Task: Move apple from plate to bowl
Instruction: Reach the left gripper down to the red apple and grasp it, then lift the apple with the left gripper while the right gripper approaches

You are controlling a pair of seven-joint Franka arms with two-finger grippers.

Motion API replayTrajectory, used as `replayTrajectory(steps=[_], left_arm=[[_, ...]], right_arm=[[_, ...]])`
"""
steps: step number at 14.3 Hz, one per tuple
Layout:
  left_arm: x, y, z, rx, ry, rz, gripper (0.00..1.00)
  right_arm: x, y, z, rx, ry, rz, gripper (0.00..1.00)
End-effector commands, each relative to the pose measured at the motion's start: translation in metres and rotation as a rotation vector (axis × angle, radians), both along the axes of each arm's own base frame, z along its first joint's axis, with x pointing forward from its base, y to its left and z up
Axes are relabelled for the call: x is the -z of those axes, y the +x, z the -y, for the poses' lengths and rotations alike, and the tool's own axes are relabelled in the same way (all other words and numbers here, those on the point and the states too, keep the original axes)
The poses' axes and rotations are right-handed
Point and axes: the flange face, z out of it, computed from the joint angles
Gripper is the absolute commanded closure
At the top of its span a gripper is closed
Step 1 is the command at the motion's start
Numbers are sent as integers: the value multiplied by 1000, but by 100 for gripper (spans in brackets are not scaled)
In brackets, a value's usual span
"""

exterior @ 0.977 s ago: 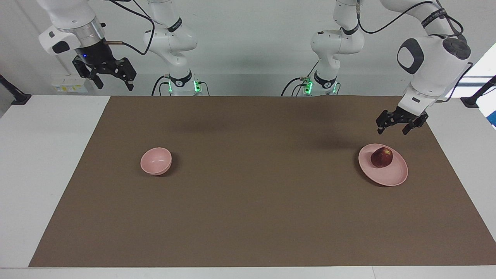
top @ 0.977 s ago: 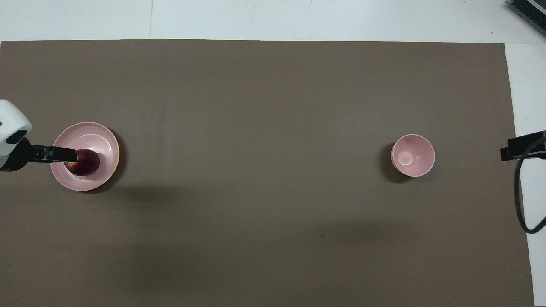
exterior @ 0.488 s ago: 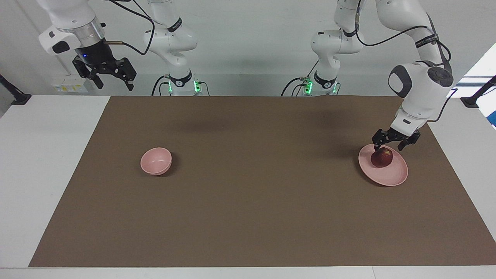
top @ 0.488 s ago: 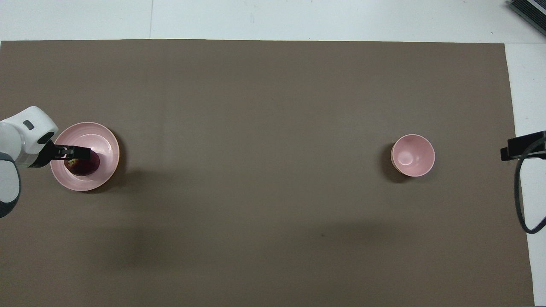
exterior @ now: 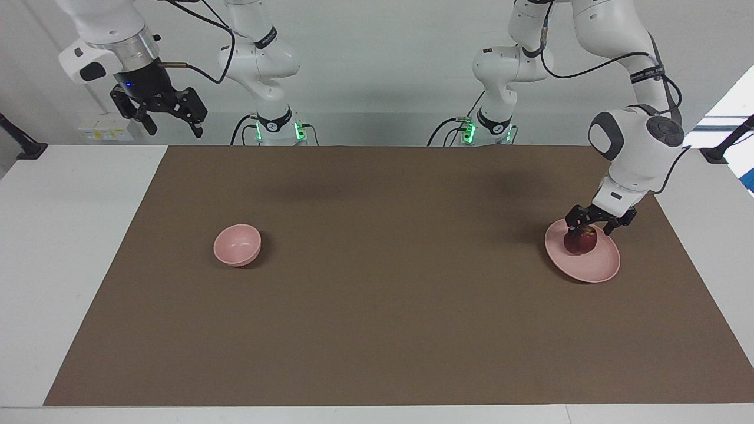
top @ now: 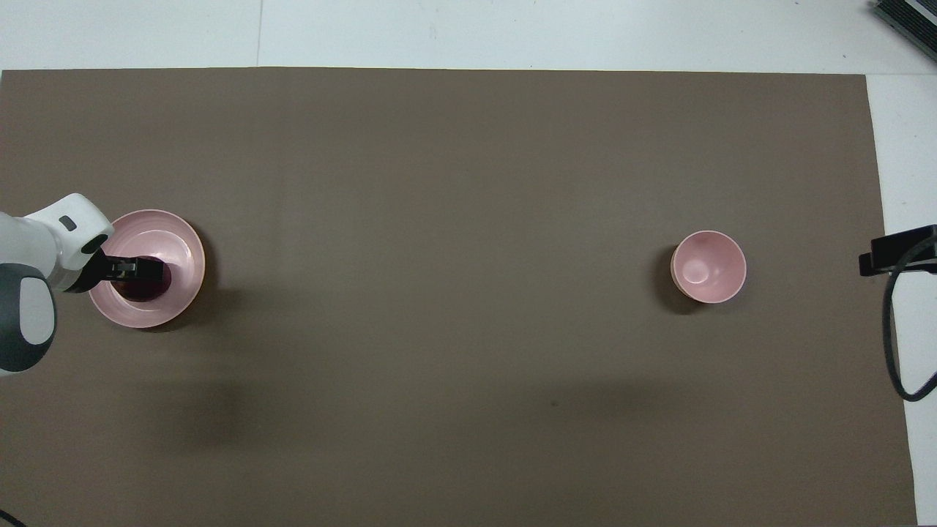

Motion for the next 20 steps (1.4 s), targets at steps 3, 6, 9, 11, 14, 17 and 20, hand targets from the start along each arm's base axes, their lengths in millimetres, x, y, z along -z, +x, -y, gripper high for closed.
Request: replayTrajectory(steps=[3,6,9,11,14,17,20], left_arm=[[5,-10,-4,33,-3,5,28],[4,-5,0,40,-1,14,75],[-5,2,4,25,-23,37,100],[-14,2,10,20,-40,46,100],[-41,0,26,41,-51,80,100],[-77,-11,55,2,-203,70,100],[-104,-21,81,-3,-299,27,100]], right_arm=[[-3,-3,3,-10,1,14,0],[-3,-3,3,-10,1,15,0],[-3,-3,3,-11,1,15,0],[-1,-3,3,-7,2,11,0],[-1,-3,3,-1,7,11,0],[-2,-2,-3,-6,37,16,0],[0,-1,-11,26,45,23,0]])
